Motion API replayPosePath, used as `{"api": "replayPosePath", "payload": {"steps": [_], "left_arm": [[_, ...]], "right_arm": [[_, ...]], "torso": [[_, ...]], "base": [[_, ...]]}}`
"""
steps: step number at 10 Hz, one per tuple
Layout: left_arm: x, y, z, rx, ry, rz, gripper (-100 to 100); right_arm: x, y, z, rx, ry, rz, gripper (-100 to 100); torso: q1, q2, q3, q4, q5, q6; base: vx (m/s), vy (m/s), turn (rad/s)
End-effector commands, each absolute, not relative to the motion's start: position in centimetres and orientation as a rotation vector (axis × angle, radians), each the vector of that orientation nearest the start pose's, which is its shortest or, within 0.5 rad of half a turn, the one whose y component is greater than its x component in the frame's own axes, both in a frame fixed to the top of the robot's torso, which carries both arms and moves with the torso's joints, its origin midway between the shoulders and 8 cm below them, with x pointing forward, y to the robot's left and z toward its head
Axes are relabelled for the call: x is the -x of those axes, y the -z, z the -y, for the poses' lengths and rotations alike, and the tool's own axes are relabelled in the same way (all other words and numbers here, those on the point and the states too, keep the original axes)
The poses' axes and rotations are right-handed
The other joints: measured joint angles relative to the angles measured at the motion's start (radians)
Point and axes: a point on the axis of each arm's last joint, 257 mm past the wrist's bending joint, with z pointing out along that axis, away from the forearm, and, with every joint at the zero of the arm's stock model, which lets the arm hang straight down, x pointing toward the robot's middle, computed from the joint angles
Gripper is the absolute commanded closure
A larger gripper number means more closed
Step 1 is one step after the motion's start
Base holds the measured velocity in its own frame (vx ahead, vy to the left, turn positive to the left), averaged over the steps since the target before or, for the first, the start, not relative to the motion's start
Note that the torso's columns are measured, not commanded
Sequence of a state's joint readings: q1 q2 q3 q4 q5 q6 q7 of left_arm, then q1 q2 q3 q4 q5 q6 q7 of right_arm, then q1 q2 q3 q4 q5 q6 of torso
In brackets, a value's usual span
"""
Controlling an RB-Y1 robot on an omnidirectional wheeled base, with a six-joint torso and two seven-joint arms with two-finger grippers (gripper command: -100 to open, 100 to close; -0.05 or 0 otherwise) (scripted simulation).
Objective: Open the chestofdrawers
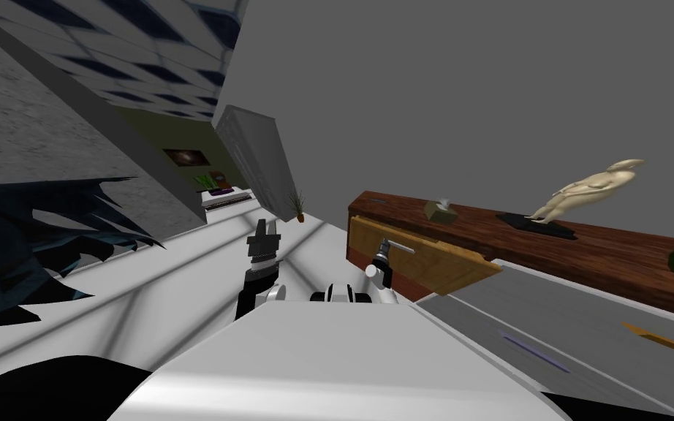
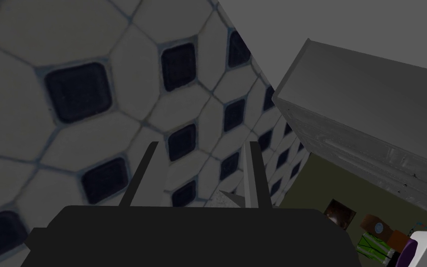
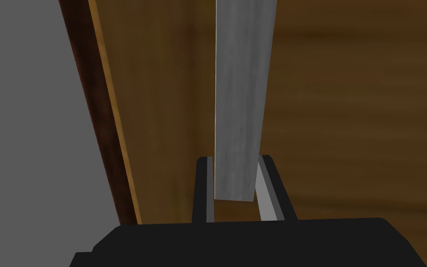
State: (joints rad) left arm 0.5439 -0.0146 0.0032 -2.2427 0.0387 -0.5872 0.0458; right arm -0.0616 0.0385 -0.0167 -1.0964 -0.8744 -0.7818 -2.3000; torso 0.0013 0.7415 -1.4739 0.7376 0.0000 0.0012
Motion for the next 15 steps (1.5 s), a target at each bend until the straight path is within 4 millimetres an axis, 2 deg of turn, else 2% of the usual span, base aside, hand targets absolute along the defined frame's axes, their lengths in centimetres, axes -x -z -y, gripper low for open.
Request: {"api": "replayPosePath", "payload": {"steps": [1,7,8,15], "left_arm": [[-33.1,-1.1,-29.1,0.699,1.349,-0.552,0],[-33.1,-1.1,-29.1,0.699,1.349,-0.552,0],[-33.1,-1.1,-29.1,0.699,1.349,-0.552,0],[-33.1,-1.1,-29.1,0.699,1.349,-0.552,0]], "right_arm": [[-48.5,29.7,33.6,0.856,1.7,-1.511,100],[-48.5,30.0,33.4,0.864,1.694,-1.513,100],[-49.8,29.3,33.1,0.879,1.68,-1.513,-100],[-54.7,25.4,32.2,0.911,1.642,-1.474,-100]], "torso": [[0.0,-0.001,-0.001,0.0,0.0,0.0],[0.0,-0.002,-0.001,0.0,0.0,-0.001],[-0.003,-0.007,-0.004,0.001,0.001,-0.001],[-0.001,-0.003,-0.002,0.001,0.0,-0.001]], "base": [[-0.19,0.121,-0.034],[-0.134,0.086,-0.012],[-0.043,0.032,-0.114],[-0.048,0.028,-0.08]]}}
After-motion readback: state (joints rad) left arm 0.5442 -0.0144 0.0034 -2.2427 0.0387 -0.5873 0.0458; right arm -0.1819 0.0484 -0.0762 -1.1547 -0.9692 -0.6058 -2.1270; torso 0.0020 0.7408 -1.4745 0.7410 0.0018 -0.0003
